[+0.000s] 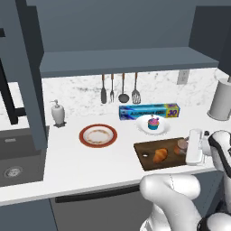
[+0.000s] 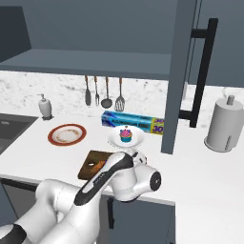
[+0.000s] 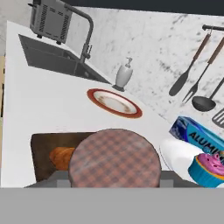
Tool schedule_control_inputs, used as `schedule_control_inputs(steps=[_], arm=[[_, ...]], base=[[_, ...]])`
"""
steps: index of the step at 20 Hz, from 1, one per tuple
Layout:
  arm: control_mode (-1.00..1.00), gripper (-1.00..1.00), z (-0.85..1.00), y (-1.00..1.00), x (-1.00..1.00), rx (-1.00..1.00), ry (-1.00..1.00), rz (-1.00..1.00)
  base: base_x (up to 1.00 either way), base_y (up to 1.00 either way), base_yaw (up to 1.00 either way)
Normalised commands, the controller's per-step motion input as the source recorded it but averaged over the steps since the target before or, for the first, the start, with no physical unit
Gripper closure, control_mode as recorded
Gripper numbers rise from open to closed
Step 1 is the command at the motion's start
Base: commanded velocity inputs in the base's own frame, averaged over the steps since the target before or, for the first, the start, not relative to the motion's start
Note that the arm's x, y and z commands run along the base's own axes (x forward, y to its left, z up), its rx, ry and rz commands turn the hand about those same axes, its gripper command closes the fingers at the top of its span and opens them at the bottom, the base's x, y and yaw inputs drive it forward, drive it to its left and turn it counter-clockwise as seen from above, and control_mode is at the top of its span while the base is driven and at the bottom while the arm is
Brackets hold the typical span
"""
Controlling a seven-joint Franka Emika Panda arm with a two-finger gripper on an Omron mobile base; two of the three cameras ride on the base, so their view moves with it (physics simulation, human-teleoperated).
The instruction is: From the different types of pastries on the counter, select a croissant and place it on the cutting board. Then retrieve a jar of jam from the cabinet and place it alongside the croissant on the cutting board.
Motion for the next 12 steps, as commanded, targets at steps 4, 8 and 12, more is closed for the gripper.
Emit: schedule_control_inputs(steps=[4,8,12], arm=[[-1.00,1.00,0.00,-0.10,0.24,0.02,0.05,0.01],[-1.00,1.00,0.00,-0.21,0.89,0.09,0.31,0.02],[-1.00,1.00,-0.05,0.00,0.49,0.02,0.16,0.00]], base=[[0.00,0.00,0.00],[0.00,0.00,0.00],[0.00,0.00,0.00]])
